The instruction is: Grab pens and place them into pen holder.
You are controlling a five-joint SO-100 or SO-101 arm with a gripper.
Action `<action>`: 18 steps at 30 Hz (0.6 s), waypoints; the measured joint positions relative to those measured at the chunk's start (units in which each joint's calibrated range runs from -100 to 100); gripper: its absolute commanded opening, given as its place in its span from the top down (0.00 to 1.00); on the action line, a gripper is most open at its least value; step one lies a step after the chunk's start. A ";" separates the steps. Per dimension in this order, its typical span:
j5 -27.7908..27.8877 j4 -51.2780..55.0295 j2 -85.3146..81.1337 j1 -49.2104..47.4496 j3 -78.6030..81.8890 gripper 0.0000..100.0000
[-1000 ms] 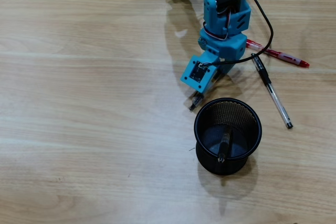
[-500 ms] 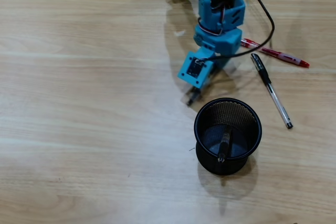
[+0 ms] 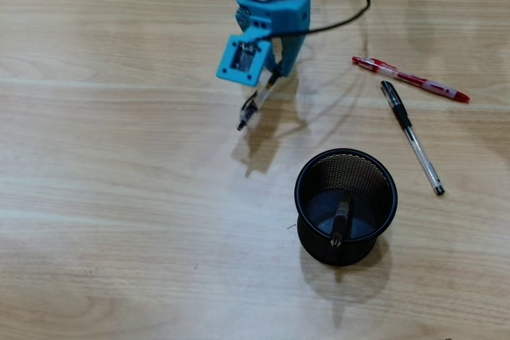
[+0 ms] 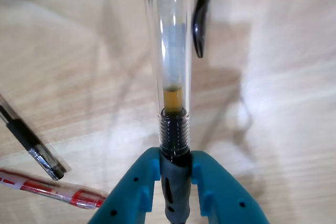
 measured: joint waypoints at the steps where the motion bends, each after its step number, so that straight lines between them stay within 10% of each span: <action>1: 1.40 0.00 -2.21 1.24 0.00 0.98; 18: 7.59 -6.47 -14.70 0.29 -27.33 0.98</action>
